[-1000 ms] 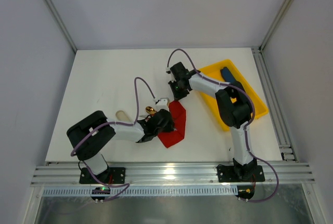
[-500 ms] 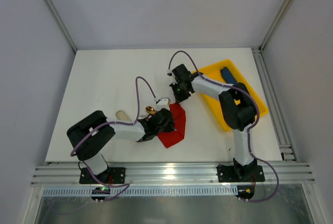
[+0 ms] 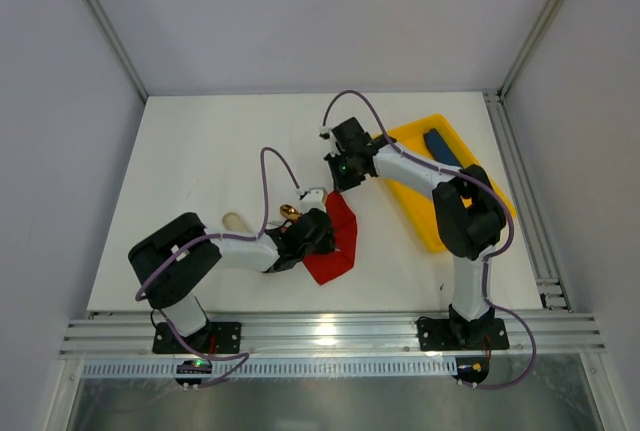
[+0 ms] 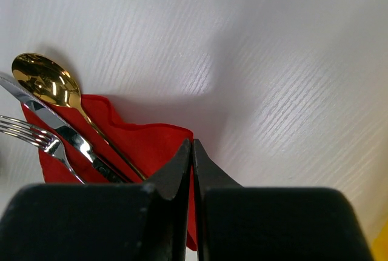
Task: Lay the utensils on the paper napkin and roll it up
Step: Roll the napkin at the center of the board.
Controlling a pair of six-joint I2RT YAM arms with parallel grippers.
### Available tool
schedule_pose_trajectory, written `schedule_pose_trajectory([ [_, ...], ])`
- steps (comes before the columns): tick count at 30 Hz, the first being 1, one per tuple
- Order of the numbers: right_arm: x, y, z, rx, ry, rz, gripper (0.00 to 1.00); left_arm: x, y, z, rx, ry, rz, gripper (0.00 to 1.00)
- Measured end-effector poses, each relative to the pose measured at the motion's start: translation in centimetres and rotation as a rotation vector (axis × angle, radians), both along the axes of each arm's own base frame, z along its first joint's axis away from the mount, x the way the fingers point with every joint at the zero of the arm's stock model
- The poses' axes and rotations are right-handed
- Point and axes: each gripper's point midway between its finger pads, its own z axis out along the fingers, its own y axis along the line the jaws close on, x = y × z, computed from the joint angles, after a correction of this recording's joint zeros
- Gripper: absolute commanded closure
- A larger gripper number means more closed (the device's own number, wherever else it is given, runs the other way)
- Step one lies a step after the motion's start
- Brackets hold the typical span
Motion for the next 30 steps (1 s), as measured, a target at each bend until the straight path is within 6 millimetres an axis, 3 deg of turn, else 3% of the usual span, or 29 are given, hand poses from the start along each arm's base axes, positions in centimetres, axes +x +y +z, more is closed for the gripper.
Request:
schedule_pose_trajectory([
  [10, -1.1, 1.1, 0.3, 0.001, 0.000, 0.034, 0.96, 0.0, 0.0, 0.0, -0.001, 0.001, 0.001, 1.00],
  [21, -1.8, 1.8, 3.5, 0.023, -0.060, 0.051, 0.96, 0.0, 0.0, 0.0, -0.002, 0.002, 0.003, 1.00],
  [30, -3.8, 1.6, 1.8, -0.005, -0.020, 0.076, 0.96, -0.1, 0.1, 0.0, 0.000, 0.004, 0.003, 1.00],
])
